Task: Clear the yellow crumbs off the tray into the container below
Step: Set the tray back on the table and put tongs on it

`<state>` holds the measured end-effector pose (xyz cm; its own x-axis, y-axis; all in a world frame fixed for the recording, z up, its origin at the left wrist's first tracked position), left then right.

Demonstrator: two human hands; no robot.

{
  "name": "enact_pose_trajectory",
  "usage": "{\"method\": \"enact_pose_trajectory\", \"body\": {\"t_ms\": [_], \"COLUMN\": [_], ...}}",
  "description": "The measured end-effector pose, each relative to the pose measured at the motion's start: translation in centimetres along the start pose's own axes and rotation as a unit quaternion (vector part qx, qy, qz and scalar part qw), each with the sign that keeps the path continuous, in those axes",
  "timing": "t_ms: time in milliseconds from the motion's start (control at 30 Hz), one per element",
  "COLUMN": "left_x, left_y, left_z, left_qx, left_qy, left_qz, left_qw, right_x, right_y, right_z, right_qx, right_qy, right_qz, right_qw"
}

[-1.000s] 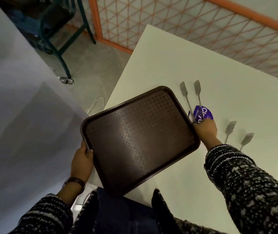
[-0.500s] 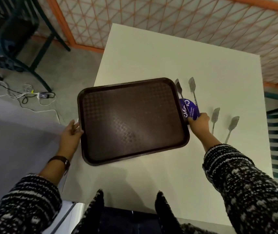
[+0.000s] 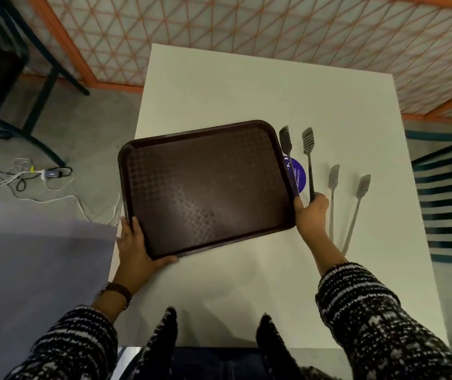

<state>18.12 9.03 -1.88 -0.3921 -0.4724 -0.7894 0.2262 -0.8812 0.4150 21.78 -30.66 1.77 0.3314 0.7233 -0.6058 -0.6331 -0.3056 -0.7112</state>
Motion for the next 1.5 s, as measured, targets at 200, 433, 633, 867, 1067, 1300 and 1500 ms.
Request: {"method": "enact_pose_trajectory", "body": {"t_ms": [200,433,633,867,1067,1300,1500], "left_x": [-1.7,-3.6,-4.5,-5.2,-5.9,-5.9,-5.9], "left_y": [3.2,6.8,9.2,10.5,10.6,10.4,10.4], "left_z": [-5.7,-11.2,-15.2,-19.0,-21.6,-22.4,-22.2], "left_qx": [0.037,0.065,0.088,0.083,0.089,0.101,0.102], "left_qy": [-0.014,-0.031,-0.036,-0.017,-0.009,0.009,0.013], "left_qz": [-0.021,-0.026,-0.019,-0.026,-0.037,-0.032,-0.012], "left_qw": [0.999,0.997,0.995,0.996,0.995,0.994,0.995], "right_x": [0.6,4.1,10.3,17.3,19.1,20.2,21.6], "right_y": [-0.6,-4.7,-9.6,-13.6,-14.8,-15.5,-15.6], "right_z": [-0.2,-1.4,-2.3,-3.8,-5.4,-6.1,-4.9], "right_qx": [-0.022,-0.054,-0.088,-0.093,-0.141,-0.134,-0.110], "right_qy": [0.011,-0.003,-0.034,-0.096,-0.058,-0.082,-0.089], "right_qz": [0.014,0.018,0.034,0.089,0.232,0.207,0.189], "right_qw": [1.000,0.998,0.995,0.987,0.961,0.966,0.972]}}
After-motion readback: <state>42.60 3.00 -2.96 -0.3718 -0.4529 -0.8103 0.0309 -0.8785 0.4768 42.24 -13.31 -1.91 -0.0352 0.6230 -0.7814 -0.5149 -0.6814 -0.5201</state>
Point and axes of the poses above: each hand's wrist, its own z-axis away from the middle knuckle, its own x-axis out of the palm, y = z × x, the point moved 5 cm from there along -z, towards the middle knuckle, and after that the axes turned 7 degrees about -z, right-handed, at the moved point
